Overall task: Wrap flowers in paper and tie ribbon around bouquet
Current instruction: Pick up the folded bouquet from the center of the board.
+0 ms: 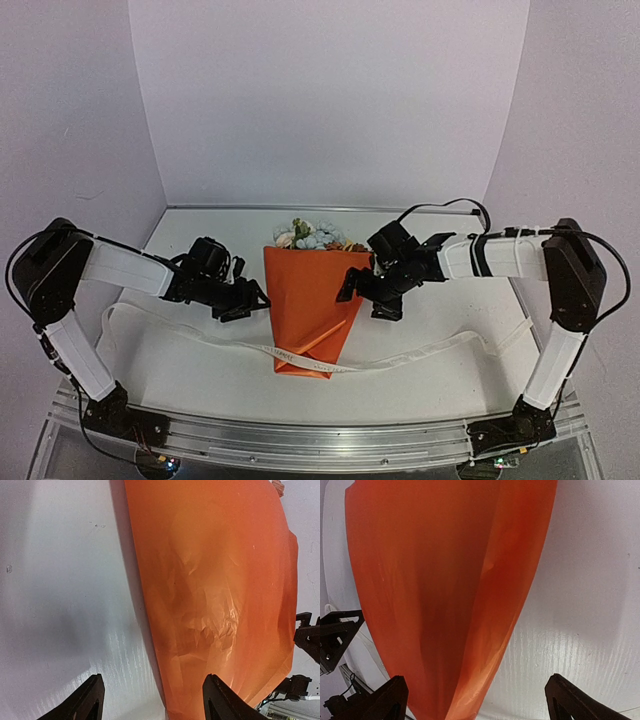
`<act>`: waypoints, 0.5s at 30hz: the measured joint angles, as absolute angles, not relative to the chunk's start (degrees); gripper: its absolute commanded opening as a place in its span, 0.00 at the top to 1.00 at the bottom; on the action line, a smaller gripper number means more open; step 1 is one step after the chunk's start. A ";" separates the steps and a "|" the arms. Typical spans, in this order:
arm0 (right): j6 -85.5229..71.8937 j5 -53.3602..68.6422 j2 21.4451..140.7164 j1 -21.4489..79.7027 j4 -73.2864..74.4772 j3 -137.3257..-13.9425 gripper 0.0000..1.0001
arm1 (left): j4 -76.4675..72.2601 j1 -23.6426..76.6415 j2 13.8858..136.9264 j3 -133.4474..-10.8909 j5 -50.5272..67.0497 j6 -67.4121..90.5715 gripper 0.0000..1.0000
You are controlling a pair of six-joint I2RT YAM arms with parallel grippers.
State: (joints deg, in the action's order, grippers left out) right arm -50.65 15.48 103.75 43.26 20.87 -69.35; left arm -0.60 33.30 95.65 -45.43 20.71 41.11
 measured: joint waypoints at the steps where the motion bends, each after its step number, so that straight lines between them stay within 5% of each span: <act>1: -51.03 15.43 104.03 43.50 19.95 -69.13 0.02 | -0.88 33.41 95.89 -45.43 20.88 41.29 0.30; 8: -55.46 15.59 107.07 44.40 11.27 -65.04 0.10 | -3.30 34.40 98.03 -45.43 21.63 42.39 0.30; 15: -60.81 16.22 108.79 44.47 2.26 -61.24 0.36 | -4.86 35.74 99.37 -45.43 22.48 43.54 0.31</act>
State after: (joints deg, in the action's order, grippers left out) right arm -60.81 16.22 108.79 44.47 2.26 -61.24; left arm -4.86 35.74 99.37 -45.43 22.48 43.54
